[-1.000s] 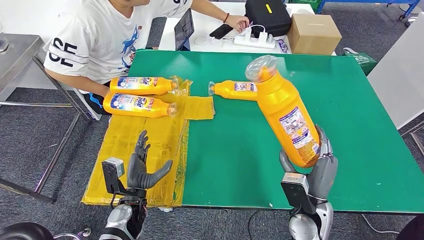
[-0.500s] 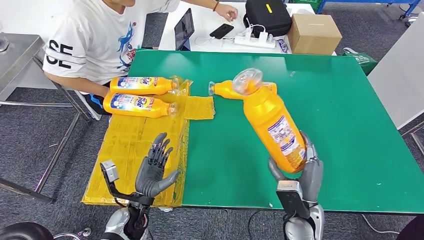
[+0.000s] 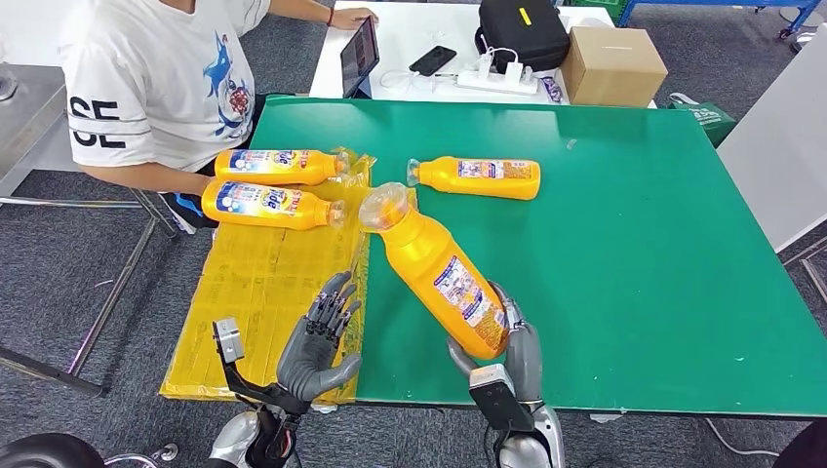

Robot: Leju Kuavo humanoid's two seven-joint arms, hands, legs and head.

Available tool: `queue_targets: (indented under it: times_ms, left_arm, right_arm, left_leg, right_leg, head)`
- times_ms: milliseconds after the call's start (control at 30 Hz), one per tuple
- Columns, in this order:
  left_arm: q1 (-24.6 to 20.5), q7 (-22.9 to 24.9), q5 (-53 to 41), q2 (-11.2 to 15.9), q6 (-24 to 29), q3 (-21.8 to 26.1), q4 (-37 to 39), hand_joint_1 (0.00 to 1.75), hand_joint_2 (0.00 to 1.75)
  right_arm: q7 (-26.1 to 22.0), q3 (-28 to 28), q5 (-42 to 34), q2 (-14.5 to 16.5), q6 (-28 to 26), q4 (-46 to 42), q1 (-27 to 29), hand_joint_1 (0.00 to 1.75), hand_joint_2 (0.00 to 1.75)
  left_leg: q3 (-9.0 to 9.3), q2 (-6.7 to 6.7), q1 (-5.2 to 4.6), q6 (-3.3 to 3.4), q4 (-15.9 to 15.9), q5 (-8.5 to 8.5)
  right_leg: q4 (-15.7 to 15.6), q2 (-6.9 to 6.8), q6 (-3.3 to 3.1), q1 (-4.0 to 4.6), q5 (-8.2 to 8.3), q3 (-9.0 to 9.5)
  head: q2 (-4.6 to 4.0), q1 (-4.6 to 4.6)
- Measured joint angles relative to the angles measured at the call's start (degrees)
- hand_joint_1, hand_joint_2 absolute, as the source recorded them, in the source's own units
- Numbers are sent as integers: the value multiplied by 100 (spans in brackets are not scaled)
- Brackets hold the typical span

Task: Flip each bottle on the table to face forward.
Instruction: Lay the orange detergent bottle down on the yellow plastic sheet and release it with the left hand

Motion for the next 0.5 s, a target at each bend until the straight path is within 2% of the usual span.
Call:
queue_targets:
  times_ms: [267, 500]
  left_arm:
    - [-3, 11, 96, 42, -104, -41, 9, 0, 175]
    - [-51, -48, -66, 59, -69, -208, 94, 0, 175]
  right_arm:
    - [-2, 89, -6, 1, 85, 169, -42, 175, 175]
    - [-2, 576, -90, 17, 177, 678, -202, 175, 175]
  left_leg:
    - [0, 2, 1, 0, 0, 0]
    - [0, 3, 1, 0, 0, 0]
  right_leg:
    - [0, 0, 0, 1, 0, -1]
    - [1, 1, 0, 1, 0, -2]
  head:
    - [0, -1]
    - [0, 1]
